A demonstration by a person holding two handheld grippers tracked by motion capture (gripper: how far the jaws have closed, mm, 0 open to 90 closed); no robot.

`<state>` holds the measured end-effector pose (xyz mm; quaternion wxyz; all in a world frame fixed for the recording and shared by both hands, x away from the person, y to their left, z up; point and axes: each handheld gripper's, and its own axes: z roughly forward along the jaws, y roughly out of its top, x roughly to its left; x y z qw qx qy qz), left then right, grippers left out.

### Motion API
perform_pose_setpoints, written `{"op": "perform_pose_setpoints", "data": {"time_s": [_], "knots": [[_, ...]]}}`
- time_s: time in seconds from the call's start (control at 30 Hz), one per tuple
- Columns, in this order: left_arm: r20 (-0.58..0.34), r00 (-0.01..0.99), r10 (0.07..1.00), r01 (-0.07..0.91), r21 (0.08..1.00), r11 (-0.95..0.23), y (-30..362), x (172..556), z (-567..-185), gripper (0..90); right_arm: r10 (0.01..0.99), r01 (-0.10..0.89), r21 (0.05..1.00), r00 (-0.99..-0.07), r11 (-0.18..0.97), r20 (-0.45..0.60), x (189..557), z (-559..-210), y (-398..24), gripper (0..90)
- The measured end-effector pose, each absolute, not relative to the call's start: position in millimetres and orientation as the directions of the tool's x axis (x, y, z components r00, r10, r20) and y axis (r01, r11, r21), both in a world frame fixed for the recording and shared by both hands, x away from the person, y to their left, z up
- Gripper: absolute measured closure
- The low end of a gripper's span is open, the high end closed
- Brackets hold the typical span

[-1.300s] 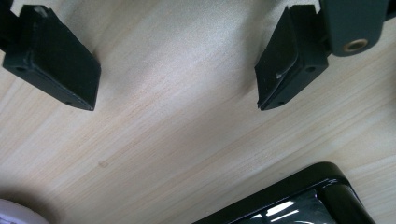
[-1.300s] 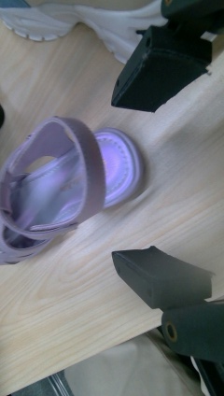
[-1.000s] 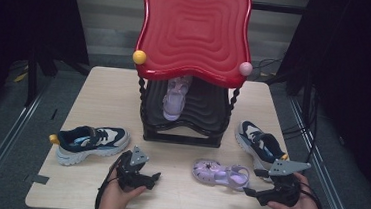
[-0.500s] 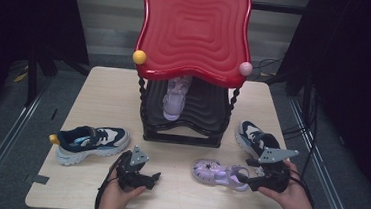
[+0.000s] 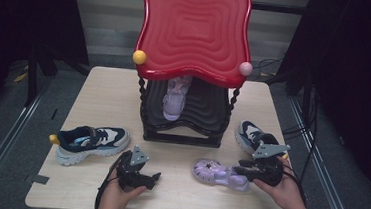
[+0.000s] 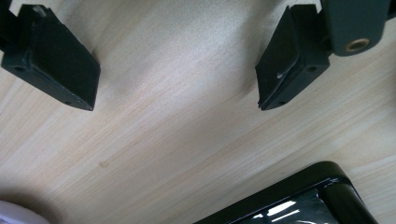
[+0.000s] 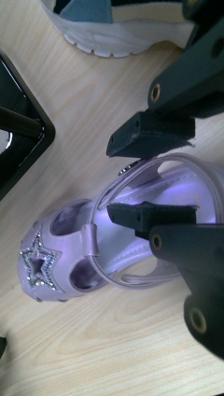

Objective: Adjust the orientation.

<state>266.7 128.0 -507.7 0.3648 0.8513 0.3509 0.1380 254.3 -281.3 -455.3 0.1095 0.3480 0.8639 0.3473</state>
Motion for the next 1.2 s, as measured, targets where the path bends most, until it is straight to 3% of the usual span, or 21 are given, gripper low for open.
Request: {"op": "perform_pose_setpoints", "data": {"time_s": [0.27, 0.53, 0.8, 1.2], "knots": [[-0.021, 0.716, 0.698, 0.497, 0.718, -0.488, 128, 267, -508, 13.0, 0.686, 0.540, 0.677, -0.724, 0.500, 0.071, 241, -455, -280, 74.7], [-0.021, 0.715, 0.699, 0.497, 0.718, -0.486, 128, 267, -508, 13.0, 0.706, 0.563, 0.673, -0.703, 0.480, 0.085, 241, -458, -278, 64.5], [-0.021, 0.715, 0.699, 0.498, 0.717, -0.488, 128, 267, -508, 13.0, 0.691, 0.560, 0.656, -0.719, 0.506, 0.081, 249, -467, -274, 65.0], [-0.021, 0.715, 0.698, 0.496, 0.719, -0.487, 128, 267, -508, 13.0, 0.683, 0.547, 0.656, -0.728, 0.520, 0.065, 250, -470, -270, 72.9]]}}
